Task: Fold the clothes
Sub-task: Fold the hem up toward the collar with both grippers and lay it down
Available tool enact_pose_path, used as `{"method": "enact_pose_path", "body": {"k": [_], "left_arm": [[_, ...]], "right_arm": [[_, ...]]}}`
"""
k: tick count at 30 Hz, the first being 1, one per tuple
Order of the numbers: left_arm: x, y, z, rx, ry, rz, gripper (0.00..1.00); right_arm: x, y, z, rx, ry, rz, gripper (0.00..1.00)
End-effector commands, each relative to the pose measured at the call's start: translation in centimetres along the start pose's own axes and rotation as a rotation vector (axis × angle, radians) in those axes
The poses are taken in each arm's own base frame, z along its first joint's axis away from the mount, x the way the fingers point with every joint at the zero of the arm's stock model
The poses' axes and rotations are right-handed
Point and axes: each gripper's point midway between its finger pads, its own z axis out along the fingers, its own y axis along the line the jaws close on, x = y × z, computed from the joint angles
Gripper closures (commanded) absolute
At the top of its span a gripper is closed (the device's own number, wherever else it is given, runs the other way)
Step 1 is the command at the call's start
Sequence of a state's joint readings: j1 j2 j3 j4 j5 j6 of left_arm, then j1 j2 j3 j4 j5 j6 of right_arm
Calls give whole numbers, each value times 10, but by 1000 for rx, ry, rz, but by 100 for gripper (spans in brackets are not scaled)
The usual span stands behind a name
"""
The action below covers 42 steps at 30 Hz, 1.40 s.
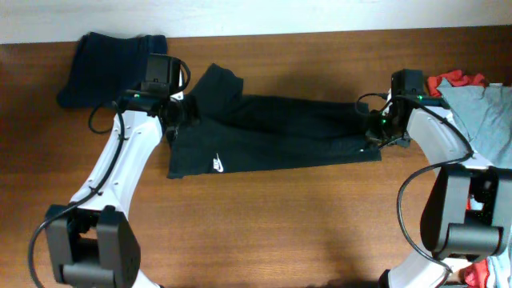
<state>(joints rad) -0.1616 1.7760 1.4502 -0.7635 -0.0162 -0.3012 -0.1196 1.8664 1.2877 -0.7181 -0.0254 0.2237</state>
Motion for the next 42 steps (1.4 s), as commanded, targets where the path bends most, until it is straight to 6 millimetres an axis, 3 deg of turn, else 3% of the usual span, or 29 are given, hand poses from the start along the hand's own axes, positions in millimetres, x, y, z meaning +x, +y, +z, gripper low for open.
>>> {"method": "enact_pose_path", "body": {"k": [1,6,12,13,14,15,17,18,21,22,23,24,25,26,28,29,30,35,42], "left_arm": [[1,12,26,-73,26,32,99],[4,13,41,-80,43,46,99],[-2,18,42,-110,16,46,96],[-2,19,42,-119,14,46,89],[-3,20,42,-122,13,46,60],[-3,20,42,-122,13,46,50],[-4,20,42,-120,7,46,25],[-7,19,41,-117,-3,56,14],[-21,16,20,-123,-23,73,13],[-24,15,12,-119,-24,67,14],[-24,15,4,-119,-14,50,20],[-21,14,2,-116,-1,38,37],[-15,12,0,-101,25,21,90],[-4,9,0,-73,72,-1,99],[13,1,2,-24,146,-6,100],[28,-2,6,-1,201,-8,100],[35,-2,9,0,222,-7,100],[70,7,30,-33,317,-7,100],[84,13,60,-61,376,-7,100]], "right_arm": [[-13,-1,4,15,-38,-7,96],[-20,1,5,9,-64,1,94],[-29,3,10,1,-97,17,88],[-30,3,11,3,-102,18,82],[-33,3,12,1,-110,17,69],[-34,3,12,0,-117,17,62],[-41,5,12,-6,-145,13,35],[-46,6,11,-11,-165,-10,28],[-53,12,-14,-27,-171,-100,24],[-52,13,-23,-25,-162,-112,24],[-49,12,-36,-21,-144,-118,25],[-48,12,-39,-20,-140,-117,26],[-41,11,-48,-15,-105,-116,31],[-35,10,-51,-11,-81,-115,39],[-21,6,-51,-1,-21,-114,66],[-7,3,-44,7,33,-112,88],[1,3,-39,1,58,-112,95],[21,4,-10,-33,81,-114,96],[27,16,21,-125,34,-182,96]]}}
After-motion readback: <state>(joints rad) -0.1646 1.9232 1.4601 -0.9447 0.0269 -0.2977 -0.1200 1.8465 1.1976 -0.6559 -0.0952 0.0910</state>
